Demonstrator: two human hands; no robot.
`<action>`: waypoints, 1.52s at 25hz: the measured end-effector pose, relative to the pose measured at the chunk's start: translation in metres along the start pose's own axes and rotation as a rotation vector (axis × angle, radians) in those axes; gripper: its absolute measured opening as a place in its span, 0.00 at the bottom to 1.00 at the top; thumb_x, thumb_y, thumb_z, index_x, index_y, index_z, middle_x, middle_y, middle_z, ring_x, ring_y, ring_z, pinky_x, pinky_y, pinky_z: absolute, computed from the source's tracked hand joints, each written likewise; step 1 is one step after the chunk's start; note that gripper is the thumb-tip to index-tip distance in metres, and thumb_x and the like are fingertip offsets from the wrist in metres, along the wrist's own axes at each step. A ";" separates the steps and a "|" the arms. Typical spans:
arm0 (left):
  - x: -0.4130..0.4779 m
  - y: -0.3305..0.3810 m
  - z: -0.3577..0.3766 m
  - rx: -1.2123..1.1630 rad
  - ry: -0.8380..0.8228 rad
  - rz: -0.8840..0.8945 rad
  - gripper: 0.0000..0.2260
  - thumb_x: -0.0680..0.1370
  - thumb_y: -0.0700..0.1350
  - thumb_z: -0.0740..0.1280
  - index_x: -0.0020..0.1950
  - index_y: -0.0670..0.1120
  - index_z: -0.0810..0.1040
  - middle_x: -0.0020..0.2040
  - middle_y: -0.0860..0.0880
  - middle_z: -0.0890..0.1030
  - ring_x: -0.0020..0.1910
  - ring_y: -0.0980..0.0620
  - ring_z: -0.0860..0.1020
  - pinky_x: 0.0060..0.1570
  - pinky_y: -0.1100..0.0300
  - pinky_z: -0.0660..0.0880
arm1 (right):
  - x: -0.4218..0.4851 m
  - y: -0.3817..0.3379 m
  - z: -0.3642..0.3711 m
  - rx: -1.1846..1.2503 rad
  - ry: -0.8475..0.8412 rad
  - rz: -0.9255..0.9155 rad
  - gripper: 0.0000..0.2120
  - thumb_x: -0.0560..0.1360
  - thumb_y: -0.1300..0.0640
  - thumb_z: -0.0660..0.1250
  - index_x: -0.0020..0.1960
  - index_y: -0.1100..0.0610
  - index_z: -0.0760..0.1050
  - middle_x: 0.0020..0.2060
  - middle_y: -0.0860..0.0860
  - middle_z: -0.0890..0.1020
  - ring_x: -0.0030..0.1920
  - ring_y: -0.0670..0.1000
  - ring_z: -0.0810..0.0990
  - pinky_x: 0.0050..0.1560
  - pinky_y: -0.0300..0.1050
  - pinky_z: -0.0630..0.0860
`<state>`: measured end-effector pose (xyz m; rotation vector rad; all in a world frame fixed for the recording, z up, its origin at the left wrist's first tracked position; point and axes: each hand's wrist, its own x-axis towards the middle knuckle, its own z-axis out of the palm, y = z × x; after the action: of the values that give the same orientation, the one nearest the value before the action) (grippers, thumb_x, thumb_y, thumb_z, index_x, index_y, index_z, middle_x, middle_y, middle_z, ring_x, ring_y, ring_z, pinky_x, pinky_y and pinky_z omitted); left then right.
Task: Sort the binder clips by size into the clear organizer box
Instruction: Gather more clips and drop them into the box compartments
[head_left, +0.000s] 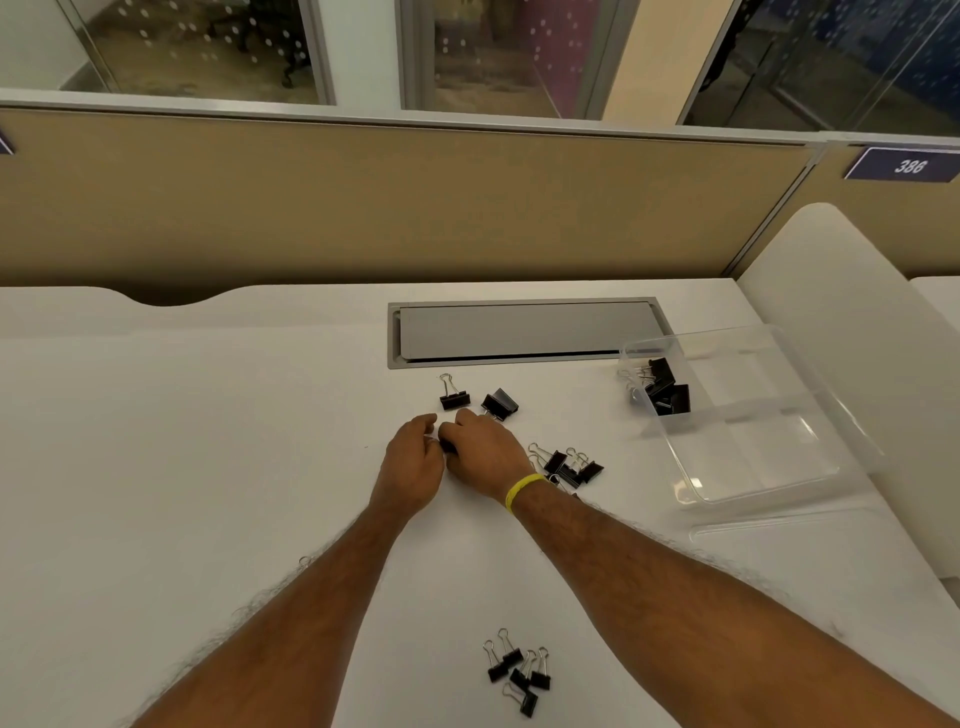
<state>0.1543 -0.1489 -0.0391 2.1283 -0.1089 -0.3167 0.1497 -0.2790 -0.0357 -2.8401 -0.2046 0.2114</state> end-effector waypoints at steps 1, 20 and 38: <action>0.000 0.000 0.000 -0.012 0.008 -0.010 0.19 0.80 0.36 0.56 0.71 0.40 0.68 0.67 0.42 0.74 0.64 0.47 0.73 0.61 0.61 0.66 | 0.000 -0.001 0.000 -0.006 0.002 -0.008 0.09 0.76 0.59 0.61 0.55 0.59 0.76 0.49 0.59 0.76 0.47 0.61 0.76 0.39 0.48 0.67; -0.006 0.022 -0.006 -1.031 0.082 -0.509 0.13 0.82 0.47 0.58 0.50 0.43 0.79 0.48 0.45 0.82 0.48 0.49 0.81 0.43 0.58 0.77 | -0.030 -0.023 0.004 0.277 0.239 -0.171 0.21 0.76 0.58 0.60 0.69 0.54 0.69 0.68 0.51 0.73 0.64 0.51 0.70 0.64 0.49 0.65; -0.003 0.008 -0.019 -0.987 0.170 -0.505 0.15 0.81 0.33 0.58 0.68 0.38 0.71 0.51 0.41 0.80 0.50 0.44 0.81 0.50 0.54 0.79 | -0.031 -0.007 0.010 0.424 0.236 0.509 0.12 0.68 0.52 0.68 0.47 0.55 0.71 0.44 0.51 0.75 0.44 0.53 0.75 0.43 0.47 0.74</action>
<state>0.1571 -0.1372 -0.0223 1.1576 0.5815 -0.3755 0.1164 -0.2745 -0.0394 -2.4103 0.5508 0.0137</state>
